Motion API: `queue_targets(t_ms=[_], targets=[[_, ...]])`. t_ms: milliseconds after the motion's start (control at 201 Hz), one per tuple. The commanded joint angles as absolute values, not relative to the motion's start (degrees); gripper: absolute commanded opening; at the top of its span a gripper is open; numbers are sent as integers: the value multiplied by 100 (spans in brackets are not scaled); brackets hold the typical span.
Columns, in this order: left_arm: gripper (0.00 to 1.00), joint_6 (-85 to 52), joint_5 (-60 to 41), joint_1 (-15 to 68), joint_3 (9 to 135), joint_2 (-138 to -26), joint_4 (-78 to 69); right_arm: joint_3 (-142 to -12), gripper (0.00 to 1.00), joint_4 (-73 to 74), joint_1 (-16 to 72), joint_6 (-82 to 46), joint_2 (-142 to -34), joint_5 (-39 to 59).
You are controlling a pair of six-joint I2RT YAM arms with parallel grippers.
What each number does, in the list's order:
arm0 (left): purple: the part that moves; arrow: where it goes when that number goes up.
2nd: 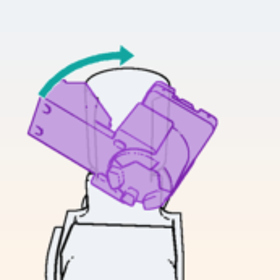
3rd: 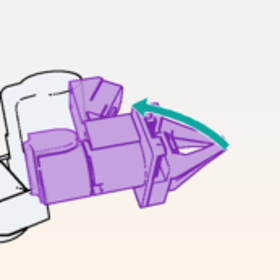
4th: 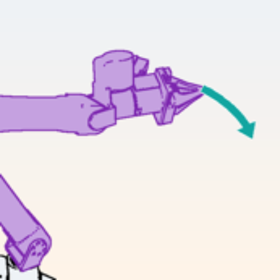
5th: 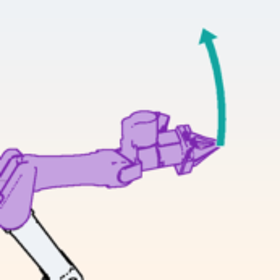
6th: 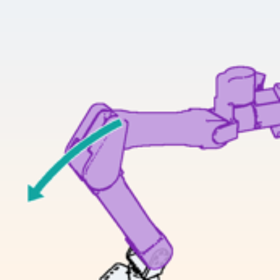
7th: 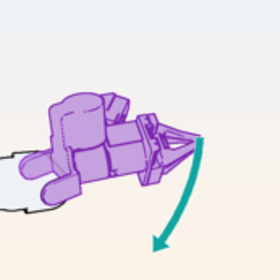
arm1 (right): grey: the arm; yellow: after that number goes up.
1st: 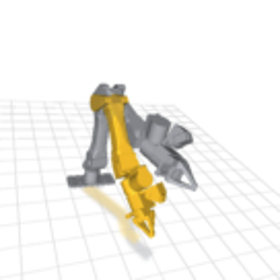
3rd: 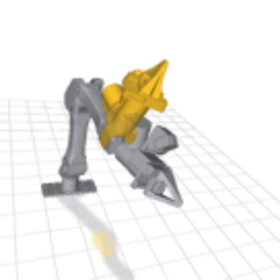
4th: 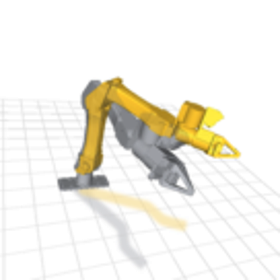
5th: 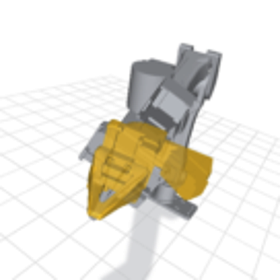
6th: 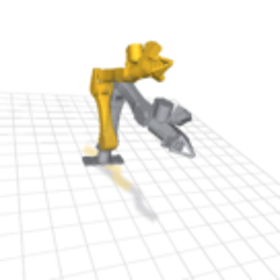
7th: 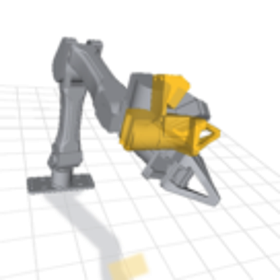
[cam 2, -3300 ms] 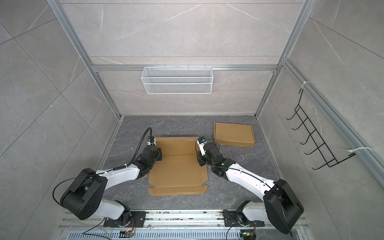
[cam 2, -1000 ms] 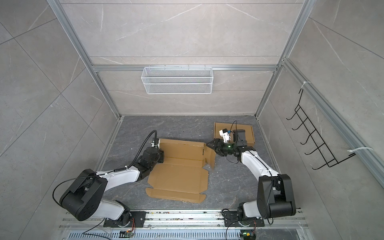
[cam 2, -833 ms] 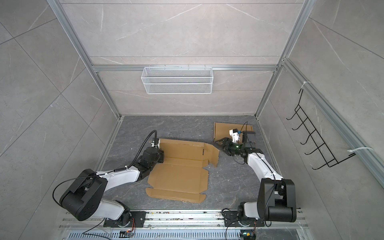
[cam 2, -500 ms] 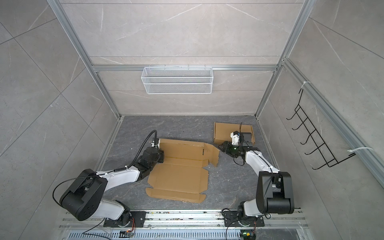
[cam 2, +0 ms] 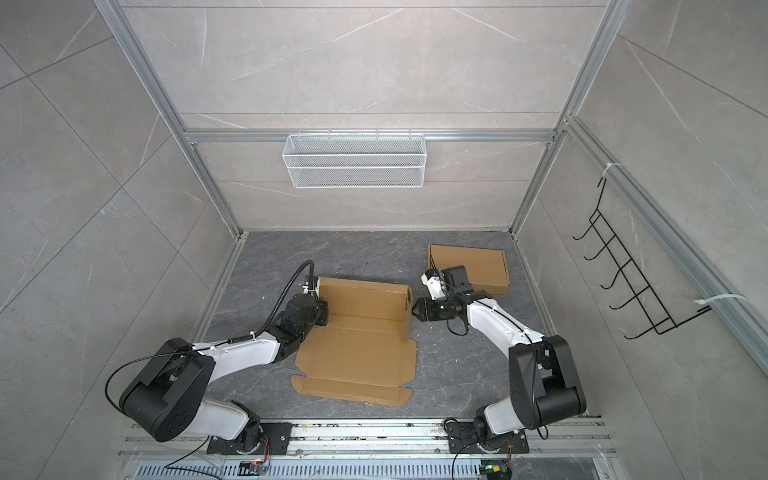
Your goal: Fold the paper box
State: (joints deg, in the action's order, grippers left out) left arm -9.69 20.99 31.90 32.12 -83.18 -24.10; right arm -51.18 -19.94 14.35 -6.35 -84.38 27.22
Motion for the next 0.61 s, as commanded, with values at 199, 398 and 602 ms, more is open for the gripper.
queue_targets(t_ms=[199,398,602], targets=[[0,-899,2162,3214,3217,-8331,-2427,-5098,57,-1662,1821,-624,-8395,2592],[0,-898,2144,3217,3230,-8340,-2405,-4745,59,-1002,2056,-683,-8190,2418],[0,-883,2141,3216,3259,-8357,-2412,-4614,59,-828,2252,-518,-8001,2203]])
